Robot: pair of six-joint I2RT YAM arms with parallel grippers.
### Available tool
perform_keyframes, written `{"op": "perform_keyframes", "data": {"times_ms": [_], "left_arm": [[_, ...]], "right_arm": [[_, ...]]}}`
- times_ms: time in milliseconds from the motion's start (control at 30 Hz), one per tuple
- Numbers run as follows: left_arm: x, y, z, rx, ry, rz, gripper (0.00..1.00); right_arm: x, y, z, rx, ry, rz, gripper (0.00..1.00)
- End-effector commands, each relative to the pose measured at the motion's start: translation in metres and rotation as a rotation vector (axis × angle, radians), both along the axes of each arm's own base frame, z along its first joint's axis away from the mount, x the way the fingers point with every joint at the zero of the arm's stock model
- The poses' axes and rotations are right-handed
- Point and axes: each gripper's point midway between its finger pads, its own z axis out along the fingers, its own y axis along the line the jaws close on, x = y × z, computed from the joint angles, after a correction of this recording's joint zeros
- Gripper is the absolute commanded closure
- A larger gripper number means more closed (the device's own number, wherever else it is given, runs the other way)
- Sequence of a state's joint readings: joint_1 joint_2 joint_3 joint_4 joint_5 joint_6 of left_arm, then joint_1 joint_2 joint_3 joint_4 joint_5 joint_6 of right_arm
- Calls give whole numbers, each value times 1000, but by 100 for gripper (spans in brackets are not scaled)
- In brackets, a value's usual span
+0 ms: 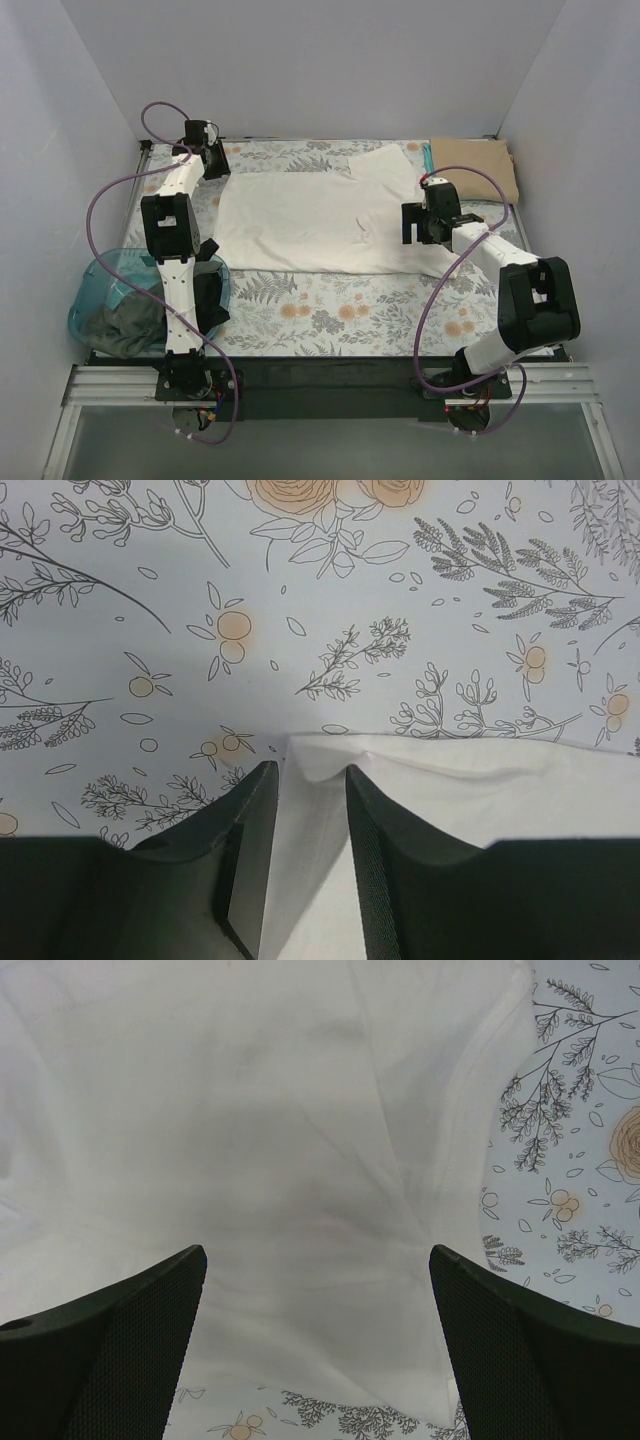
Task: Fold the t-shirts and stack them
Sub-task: Fold the tshirt
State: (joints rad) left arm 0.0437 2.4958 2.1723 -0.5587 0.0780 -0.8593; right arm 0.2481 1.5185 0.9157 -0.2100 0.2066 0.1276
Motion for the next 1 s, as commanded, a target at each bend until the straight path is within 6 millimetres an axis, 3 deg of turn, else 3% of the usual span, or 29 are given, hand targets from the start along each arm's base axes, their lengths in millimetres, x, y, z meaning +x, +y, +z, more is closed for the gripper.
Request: {"op": "perform_keyframes", "data": {"times_ms": [0, 167, 300, 500, 833, 933, 967], "left_arm": [[12, -10, 22, -51, -61, -14, 68], [10, -12, 10, -77, -37, 4, 69], [11, -24, 13, -138, -46, -24, 70], [17, -27, 19, -172, -77, -11, 70], [13, -23, 0, -142, -43, -9, 63], [13, -21, -3, -134, -37, -3, 70], [12, -20, -4, -129, -34, -1, 78]], "right_arm": [[13, 1, 12, 7, -33, -5, 2], [13, 2, 10, 5, -26, -1, 2], [13, 2, 9, 5, -22, -2, 2], [12, 1, 8, 1, -16, -4, 2], [12, 1, 4, -1, -4, 0, 2], [11, 1, 4, 0, -1, -2, 2], [12, 1, 4, 0, -1, -2, 2]]}}
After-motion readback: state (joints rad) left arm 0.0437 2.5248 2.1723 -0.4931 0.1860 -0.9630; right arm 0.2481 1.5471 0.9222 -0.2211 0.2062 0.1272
